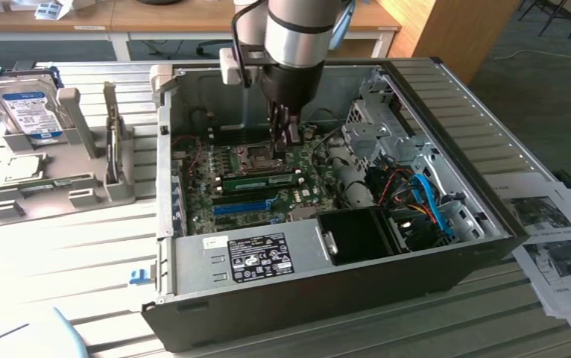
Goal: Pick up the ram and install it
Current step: 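Insert the ram into the slot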
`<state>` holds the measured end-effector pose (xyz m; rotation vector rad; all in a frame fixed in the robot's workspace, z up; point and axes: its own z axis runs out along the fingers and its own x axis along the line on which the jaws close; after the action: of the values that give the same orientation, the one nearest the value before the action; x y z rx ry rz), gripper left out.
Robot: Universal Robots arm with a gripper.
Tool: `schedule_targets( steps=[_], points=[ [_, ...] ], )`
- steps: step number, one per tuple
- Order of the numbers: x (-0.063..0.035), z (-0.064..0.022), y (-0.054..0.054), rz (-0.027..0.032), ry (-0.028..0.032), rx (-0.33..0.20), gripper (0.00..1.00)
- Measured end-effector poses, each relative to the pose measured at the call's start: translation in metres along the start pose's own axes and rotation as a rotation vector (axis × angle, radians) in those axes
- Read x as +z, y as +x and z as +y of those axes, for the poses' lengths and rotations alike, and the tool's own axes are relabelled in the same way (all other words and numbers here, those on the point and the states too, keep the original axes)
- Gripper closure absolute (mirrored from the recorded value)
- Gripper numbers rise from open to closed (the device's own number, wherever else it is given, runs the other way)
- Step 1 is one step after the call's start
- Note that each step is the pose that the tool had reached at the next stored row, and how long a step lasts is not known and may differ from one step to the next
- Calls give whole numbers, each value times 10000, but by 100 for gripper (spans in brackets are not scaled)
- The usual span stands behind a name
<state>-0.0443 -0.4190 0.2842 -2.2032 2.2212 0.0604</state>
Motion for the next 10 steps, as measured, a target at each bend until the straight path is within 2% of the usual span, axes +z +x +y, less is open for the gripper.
schedule_targets(
  steps=[10],
  points=[
    [-251, 5, -9, 0, 0, 0, 81]
  ],
)
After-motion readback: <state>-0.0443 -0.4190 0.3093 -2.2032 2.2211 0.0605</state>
